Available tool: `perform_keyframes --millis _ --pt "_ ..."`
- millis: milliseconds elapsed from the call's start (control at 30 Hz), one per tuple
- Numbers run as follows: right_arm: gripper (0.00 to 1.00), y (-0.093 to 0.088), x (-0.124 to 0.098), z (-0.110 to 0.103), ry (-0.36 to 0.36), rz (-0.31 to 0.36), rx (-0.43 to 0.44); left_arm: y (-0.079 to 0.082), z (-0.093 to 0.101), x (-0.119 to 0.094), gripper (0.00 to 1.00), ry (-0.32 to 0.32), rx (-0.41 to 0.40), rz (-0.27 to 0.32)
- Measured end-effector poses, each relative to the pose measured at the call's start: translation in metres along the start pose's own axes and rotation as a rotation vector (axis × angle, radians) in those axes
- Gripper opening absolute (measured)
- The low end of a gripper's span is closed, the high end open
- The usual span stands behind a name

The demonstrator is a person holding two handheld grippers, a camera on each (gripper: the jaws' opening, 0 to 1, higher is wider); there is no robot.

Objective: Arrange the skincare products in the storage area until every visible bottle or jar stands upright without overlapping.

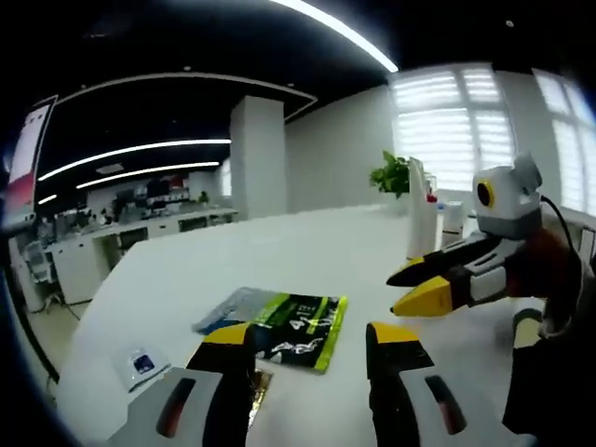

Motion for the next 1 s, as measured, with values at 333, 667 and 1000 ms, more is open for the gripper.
perform_keyframes --millis 333,667,1000 --pt "0.34 0.0 0.016 0.011 -0.023 -0.033 0.066 0.007 -0.01 0.02 0.47 -0.015 0.093 -0.095" --pt "0.33 -0.003 0.029 0.015 -0.063 -0.055 0.097 -0.002 -0.017 0.025 0.44 -0.043 0.067 -0.139" --pt "0.32 0.0 0.046 0.02 -0.076 -0.075 0.106 -0.003 -0.026 0.025 0.3 -0.001 0.045 -0.12"
Point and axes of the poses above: the point that each gripper's makers call its tool centre point, and the gripper's own axes: x roughly forward along the fingers, z roughly to its right, y roughly out of its top, the point moved 6 cm from there along -x, roughly backward along the fingers, and after that the axes turned 9 degrees about -z, right-handed, at the moved point
